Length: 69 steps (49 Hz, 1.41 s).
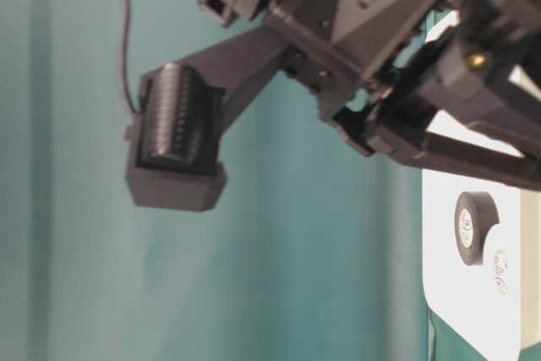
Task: Put the tape into the white case with the right arm.
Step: 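Lower the right gripper into the red roll's hole and close, then lift the red roll and lower it into the tray's center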
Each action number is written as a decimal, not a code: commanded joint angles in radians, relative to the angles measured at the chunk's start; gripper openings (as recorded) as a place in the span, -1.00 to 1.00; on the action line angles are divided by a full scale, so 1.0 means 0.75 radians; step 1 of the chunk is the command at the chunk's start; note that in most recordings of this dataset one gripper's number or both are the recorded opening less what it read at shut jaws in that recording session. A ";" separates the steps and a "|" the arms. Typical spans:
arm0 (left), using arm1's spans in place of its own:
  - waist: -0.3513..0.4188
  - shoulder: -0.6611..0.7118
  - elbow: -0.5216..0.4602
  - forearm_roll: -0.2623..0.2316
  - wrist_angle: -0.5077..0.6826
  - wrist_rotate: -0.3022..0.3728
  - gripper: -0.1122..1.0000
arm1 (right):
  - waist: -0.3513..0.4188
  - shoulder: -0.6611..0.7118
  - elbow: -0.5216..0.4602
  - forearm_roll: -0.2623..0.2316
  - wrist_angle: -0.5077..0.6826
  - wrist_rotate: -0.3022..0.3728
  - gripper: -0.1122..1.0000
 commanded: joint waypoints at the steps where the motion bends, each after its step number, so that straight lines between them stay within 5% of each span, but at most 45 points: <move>1: 0.002 0.010 -0.014 0.000 -0.010 0.000 -0.79 | 0.004 -0.051 -0.035 -0.002 0.010 0.002 -0.78; 15: 0.000 0.010 -0.014 0.000 -0.010 0.000 -0.79 | -0.090 -0.051 -0.025 -0.002 0.014 0.004 -0.78; 46: 0.000 0.010 -0.014 0.000 -0.008 0.000 -0.79 | -0.538 -0.086 -0.035 -0.006 -0.006 -0.020 -0.78; 69: 0.002 0.010 -0.014 0.000 -0.008 0.000 -0.79 | -0.771 -0.053 -0.029 -0.243 -0.055 -0.014 -0.78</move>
